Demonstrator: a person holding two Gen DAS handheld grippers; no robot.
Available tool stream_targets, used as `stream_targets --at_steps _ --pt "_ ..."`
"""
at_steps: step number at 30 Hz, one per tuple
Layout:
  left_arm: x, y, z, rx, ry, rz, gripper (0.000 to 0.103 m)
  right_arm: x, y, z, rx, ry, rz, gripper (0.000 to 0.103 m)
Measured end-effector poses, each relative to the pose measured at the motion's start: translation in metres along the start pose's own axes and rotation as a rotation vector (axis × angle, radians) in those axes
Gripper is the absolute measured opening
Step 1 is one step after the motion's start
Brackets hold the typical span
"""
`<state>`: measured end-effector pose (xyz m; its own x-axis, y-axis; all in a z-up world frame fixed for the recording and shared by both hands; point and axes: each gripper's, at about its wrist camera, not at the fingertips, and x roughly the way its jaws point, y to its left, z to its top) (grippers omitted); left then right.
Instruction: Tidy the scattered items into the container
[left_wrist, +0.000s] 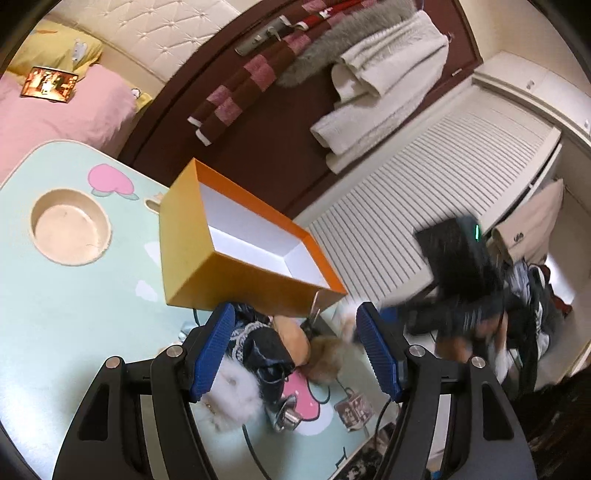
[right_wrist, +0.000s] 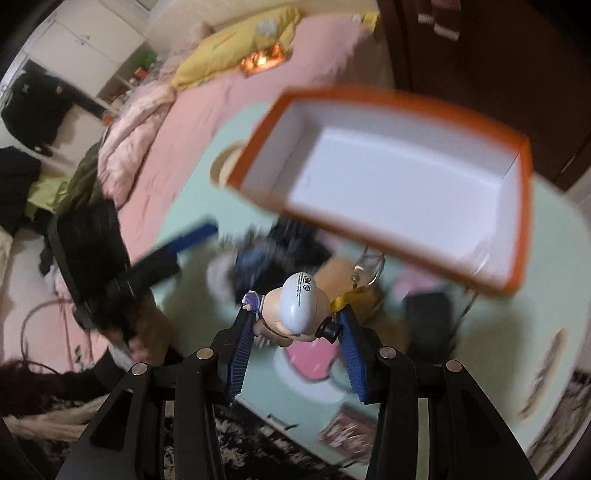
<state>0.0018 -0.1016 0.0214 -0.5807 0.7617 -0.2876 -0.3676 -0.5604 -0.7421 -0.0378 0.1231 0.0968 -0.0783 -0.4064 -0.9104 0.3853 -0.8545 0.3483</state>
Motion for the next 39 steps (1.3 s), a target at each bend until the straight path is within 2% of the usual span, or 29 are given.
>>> stream_targets --at_steps 4,12,13,15,20,24,28,30,33,35,39 --pt "0.000 -0.003 0.002 0.019 -0.003 0.042 0.069 0.022 0.002 -0.014 -0.003 0.012 -0.011 0.044" --pt "0.007 -0.016 0.007 0.052 0.011 0.081 0.069 0.033 -0.006 -0.007 -0.029 -0.037 -0.060 0.045" --pt "0.008 -0.017 0.009 0.052 0.016 0.087 0.069 0.031 -0.004 -0.006 -0.035 -0.056 -0.064 0.046" --pt "0.013 -0.020 0.013 0.054 0.039 0.128 0.069 0.022 -0.003 -0.006 -0.044 -0.100 -0.048 0.054" --pt "0.020 -0.032 0.028 0.085 0.070 0.146 0.069 -0.013 -0.002 -0.009 -0.046 -0.254 -0.031 0.055" --pt "0.032 -0.053 0.044 0.193 0.098 0.199 0.069 -0.042 -0.016 -0.022 0.006 -0.413 -0.034 0.057" --pt "0.059 -0.068 0.055 0.278 0.182 0.247 0.069 -0.066 -0.040 -0.043 0.084 -0.544 -0.004 0.060" --pt "0.079 -0.072 0.062 0.287 0.255 0.273 0.069 -0.076 -0.056 -0.051 0.133 -0.595 0.020 0.061" --pt "0.115 -0.073 0.068 0.256 0.401 0.326 0.069 -0.086 -0.077 -0.063 0.197 -0.634 0.007 0.062" --pt "0.140 -0.076 0.069 0.249 0.487 0.325 0.069 -0.091 -0.088 -0.066 0.239 -0.660 -0.026 0.062" --pt "0.184 -0.084 0.066 0.283 0.592 0.327 0.069 -0.108 -0.112 -0.075 0.312 -0.709 -0.002 0.062"
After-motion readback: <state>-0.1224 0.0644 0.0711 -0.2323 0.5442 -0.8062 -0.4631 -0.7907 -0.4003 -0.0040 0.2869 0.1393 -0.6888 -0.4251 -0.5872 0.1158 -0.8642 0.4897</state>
